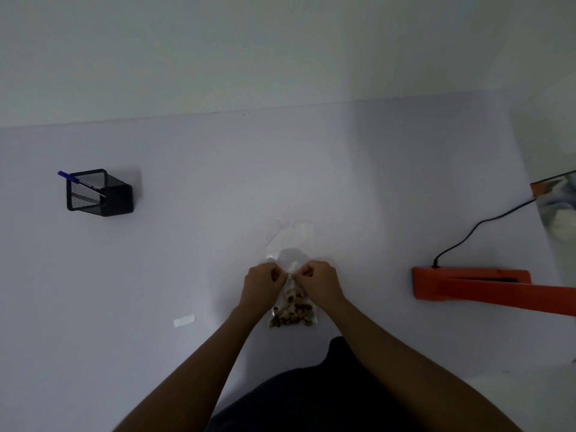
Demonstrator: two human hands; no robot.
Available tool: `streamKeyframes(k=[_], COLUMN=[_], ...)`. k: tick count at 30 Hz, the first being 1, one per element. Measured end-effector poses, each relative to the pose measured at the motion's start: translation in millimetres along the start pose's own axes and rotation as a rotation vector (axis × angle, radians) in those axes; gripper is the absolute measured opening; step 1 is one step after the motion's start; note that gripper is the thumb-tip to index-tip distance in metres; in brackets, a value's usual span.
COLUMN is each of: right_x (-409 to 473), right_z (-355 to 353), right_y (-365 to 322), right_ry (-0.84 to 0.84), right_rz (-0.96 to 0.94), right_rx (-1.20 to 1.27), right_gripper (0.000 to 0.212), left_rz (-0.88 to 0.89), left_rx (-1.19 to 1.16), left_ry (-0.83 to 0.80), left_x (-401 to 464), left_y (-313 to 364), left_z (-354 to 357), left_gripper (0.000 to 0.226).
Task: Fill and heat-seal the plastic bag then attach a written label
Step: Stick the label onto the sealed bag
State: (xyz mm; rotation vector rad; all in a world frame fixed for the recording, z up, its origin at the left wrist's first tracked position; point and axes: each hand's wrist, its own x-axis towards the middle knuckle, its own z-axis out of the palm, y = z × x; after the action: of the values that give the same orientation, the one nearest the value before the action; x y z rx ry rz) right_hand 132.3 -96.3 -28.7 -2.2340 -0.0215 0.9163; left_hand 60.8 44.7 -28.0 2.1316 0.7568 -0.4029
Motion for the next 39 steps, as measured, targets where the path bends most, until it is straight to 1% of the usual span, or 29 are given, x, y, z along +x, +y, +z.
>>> streamKeyframes(k=[8,16,19,21,24,30,32,36,39], right_x=[2.7,3.4,3.6,4.2,4.2,5.9,7.4,10.2,10.1], right_z=[1.8,2.6,2.1,0.4,-4.9,-9.1,-9.2,-9.1,-10.2], right_y=[-3.2,-8.3,-10.2,-11.0,-12.2,-7.7,-6.8,-5.4,-5.9], right_ry=[0.023,0.019,0.008,0.003,0.003,-0.013,-0.025,-0.038,-0.041], right_rz=[0.024,0.090,0.111,0.113,0.103,0.126,0.119,0.132,0.138], right_rx=[-0.047,-0.044,-0.054,-0.075,-0.115,-0.117,-0.121,-0.126,-0.121], right_gripper=[0.026,0.022,0.024,0.029,0.047,0.060,0.061,0.058,0.057], left_rz=[0.018,0.021,0.023,0.023,0.030,0.044,0.048,-0.003,0.008], left_rx=[0.002,0.003,0.013,0.015,0.020,0.069,0.086,0.045,0.071], left_ry=[-0.004,0.007,0.012,0.017,0.029,0.040,0.053,0.139,0.157], left_x=[0.6,-0.4,-0.7,-1.0,-1.5,-3.5,-4.5,-3.8,-1.9], left_y=[0.1,0.4,-1.0,-1.5,0.2,2.6,3.8,3.8,3.3], left_z=[0.4,2.7,3.7,4.0,3.3,3.1,2.6,-1.2,0.3], left_gripper=[0.016,0.017,0.018,0.017,0.018,0.017,0.019,0.028,0.034])
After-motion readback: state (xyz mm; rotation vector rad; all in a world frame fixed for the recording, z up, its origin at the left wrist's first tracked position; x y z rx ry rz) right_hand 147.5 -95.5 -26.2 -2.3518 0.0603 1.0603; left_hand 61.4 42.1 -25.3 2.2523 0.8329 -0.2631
